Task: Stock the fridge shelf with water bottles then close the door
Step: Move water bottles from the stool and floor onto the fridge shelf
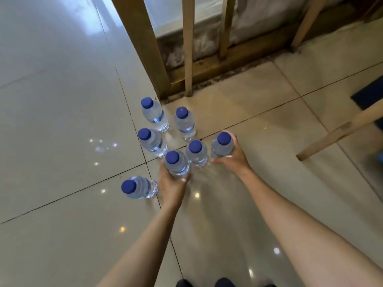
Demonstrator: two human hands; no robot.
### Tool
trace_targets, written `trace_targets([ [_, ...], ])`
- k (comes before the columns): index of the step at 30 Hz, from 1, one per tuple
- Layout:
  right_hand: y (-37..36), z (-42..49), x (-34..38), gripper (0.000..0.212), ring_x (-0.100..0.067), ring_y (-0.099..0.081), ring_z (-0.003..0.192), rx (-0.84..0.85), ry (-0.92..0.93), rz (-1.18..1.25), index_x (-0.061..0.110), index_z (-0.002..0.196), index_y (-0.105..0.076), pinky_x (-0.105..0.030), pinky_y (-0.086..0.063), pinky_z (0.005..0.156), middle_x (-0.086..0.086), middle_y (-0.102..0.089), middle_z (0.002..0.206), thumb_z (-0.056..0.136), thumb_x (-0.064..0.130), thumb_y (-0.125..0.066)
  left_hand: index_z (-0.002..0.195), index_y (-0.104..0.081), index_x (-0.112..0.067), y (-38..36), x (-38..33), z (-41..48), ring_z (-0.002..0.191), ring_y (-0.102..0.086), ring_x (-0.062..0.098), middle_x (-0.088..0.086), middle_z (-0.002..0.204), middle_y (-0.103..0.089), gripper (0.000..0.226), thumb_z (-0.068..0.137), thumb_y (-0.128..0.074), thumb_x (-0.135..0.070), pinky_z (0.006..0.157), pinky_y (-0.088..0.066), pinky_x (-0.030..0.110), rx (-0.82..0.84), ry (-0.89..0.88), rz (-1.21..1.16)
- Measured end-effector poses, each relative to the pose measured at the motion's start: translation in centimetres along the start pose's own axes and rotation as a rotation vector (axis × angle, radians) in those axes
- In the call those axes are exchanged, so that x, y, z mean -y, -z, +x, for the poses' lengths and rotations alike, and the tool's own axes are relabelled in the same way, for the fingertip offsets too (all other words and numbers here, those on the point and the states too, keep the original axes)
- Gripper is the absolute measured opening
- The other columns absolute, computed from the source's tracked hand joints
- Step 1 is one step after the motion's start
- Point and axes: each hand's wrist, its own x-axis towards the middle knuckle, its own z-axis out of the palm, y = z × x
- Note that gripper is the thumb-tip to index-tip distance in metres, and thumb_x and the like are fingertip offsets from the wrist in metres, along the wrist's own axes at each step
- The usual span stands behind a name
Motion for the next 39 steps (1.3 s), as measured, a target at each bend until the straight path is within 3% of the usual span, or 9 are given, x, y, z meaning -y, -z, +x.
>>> trace_targets([
  [4, -1.0, 0.5, -1.7, 0.060, -0.009, -0.063, 0.083, -0.041, 0.008, 0.073, 0.035, 0.099, -0.059, -0.034, -0.052, 0.080, 0.012, -0.068, 0.094, 0.046, 0.022, -0.086, 0.115, -0.053, -0.022, -1.7, 1.1, 1.3, 0.096, -0.062, 0.014, -0.004, 0.107, -0.066, 0.057, 0.066, -0.084, -0.025, 0.082, -0.048, 0.029, -0.091, -0.017, -0.029],
  [11, 0.2, -2.8, -1.3, 0.055, -0.014, -0.065, 0.086, -0.059, -0.047, 0.023, 0.026, 0.102, -0.064, -0.029, -0.053, 0.077, 0.006, -0.070, 0.094, 0.056, 0.006, -0.087, 0.111, -0.056, -0.013, -0.1, -0.1, -0.7, 0.088, -0.063, 0.017, -0.001, 0.097, -0.066, 0.053, 0.065, -0.083, -0.007, 0.076, -0.046, 0.024, -0.080, 0.057, -0.045],
  [16, 3.1, -8.8, 3.6, 0.061, -0.011, -0.067, 0.092, -0.027, -0.126, 0.023, 0.022, 0.112, -0.063, -0.027, -0.054, 0.081, 0.004, -0.071, 0.101, 0.057, 0.014, -0.089, 0.104, -0.057, -0.014, 3.9, -5.5, -5.2, 0.085, -0.063, 0.016, -0.001, 0.092, -0.067, 0.049, 0.063, -0.084, -0.009, 0.064, -0.043, 0.018, 0.049, 0.104, 0.026],
  [20, 5.6, -13.7, 12.3, 0.059, -0.011, -0.068, 0.094, -0.039, -0.078, 0.030, 0.023, 0.110, -0.063, -0.033, -0.056, 0.087, 0.005, -0.071, 0.101, 0.058, 0.019, -0.090, 0.105, -0.055, -0.013, 7.1, -14.3, -9.0, 0.085, -0.062, 0.016, -0.002, 0.090, -0.064, 0.050, 0.064, -0.083, -0.006, 0.067, -0.047, 0.017, 0.109, 0.031, 0.019],
  [25, 9.6, -19.8, 27.1, 0.057, -0.010, -0.067, 0.089, -0.051, 0.017, 0.035, 0.028, 0.109, -0.060, -0.034, -0.057, 0.079, 0.008, -0.070, 0.095, 0.059, 0.029, -0.087, 0.111, -0.057, -0.013, 11.9, -28.9, -13.6, 0.090, -0.063, 0.017, 0.000, 0.098, -0.066, 0.055, 0.064, -0.084, -0.011, 0.082, -0.054, 0.032, 0.226, -0.174, 0.051],
  [29, 13.5, -24.3, 39.0, 0.050, -0.011, -0.069, 0.080, -0.171, 0.069, 0.078, 0.023, 0.105, -0.063, -0.034, -0.057, 0.071, 0.005, -0.071, 0.086, 0.061, 0.022, -0.088, 0.108, -0.053, -0.021, 15.2, -42.8, -18.3, 0.087, -0.059, 0.007, -0.006, 0.097, -0.062, 0.053, 0.066, -0.082, -0.005, 0.079, -0.049, 0.018, 0.233, -0.351, 0.011],
  [33, 18.4, -29.2, 50.7, 0.039, -0.012, -0.070, 0.080, -0.296, 0.132, 0.144, 0.019, 0.097, -0.066, -0.033, -0.058, 0.073, 0.003, -0.072, 0.084, 0.065, 0.009, -0.085, 0.109, -0.058, -0.024, 17.9, -55.5, -22.4, 0.087, -0.066, 0.003, -0.010, 0.096, -0.068, 0.051, 0.066, -0.083, -0.012, 0.076, -0.053, 0.019, 0.274, -0.483, -0.101],
  [36, 22.6, -33.4, 58.8, 0.044, -0.004, -0.069, 0.081, -0.388, 0.210, 0.210, 0.027, 0.097, -0.064, -0.016, -0.055, 0.069, 0.007, -0.072, 0.088, 0.066, 0.004, -0.084, 0.104, -0.055, -0.033, 19.1, -64.1, -26.0, 0.086, -0.065, 0.002, -0.009, 0.096, -0.067, 0.048, 0.067, -0.083, -0.019, 0.074, -0.051, 0.016, 0.319, -0.655, -0.121],
  [39, 26.9, -37.4, 65.3, 0.050, -0.004, -0.067, 0.087, -0.469, 0.288, 0.243, 0.025, 0.105, -0.061, -0.020, -0.054, 0.077, 0.006, -0.071, 0.096, 0.067, 0.001, -0.083, 0.100, -0.052, -0.039, 19.3, -71.4, -29.7, 0.088, -0.064, 0.005, -0.008, 0.096, -0.066, 0.048, 0.066, -0.082, -0.022, 0.078, -0.053, 0.024, 0.337, -0.793, -0.126],
])
